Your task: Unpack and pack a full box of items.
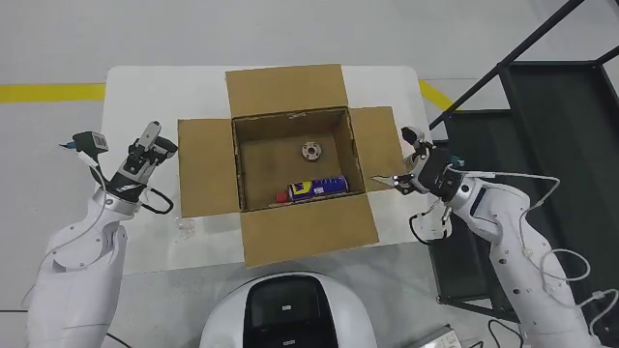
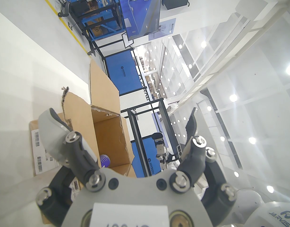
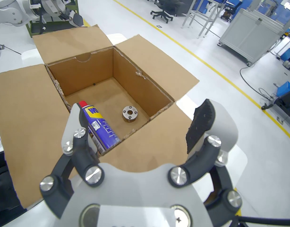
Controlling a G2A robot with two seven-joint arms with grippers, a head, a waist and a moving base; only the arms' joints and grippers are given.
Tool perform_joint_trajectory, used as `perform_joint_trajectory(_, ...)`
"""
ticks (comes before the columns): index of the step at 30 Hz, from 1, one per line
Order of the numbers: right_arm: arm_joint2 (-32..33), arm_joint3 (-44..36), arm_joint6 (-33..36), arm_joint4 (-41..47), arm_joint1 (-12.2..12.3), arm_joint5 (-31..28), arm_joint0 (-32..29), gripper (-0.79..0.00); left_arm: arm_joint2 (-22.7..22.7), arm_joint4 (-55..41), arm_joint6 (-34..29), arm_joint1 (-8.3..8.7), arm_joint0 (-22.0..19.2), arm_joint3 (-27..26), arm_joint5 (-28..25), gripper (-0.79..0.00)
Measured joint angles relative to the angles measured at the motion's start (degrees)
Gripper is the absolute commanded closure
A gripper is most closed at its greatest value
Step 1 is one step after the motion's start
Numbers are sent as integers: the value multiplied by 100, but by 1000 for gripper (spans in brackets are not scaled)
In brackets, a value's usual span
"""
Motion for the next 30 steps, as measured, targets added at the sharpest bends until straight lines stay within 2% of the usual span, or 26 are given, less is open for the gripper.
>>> perform_joint_trajectory(3,100,40,-109,47,4,60,-166,-785,0,0,0,0,0,0,0,-785)
perform_joint_trajectory(15,97,44,-96,49,2,61,-156,-785,0,0,0,0,0,0,0,-785)
perform_joint_trajectory(17,144,148,28,181,-5,218,-143,-785,0,0,0,0,0,0,0,-785)
perform_joint_trajectory(21,385,521,327,487,0,521,-136,-785,0,0,0,0,0,0,0,-785)
perform_joint_trajectory(26,653,1227,518,555,33,584,-76,-785,0,0,0,0,0,0,0,-785)
perform_joint_trajectory(30,609,1841,608,622,32,641,153,-785,0,0,0,0,0,0,0,-785)
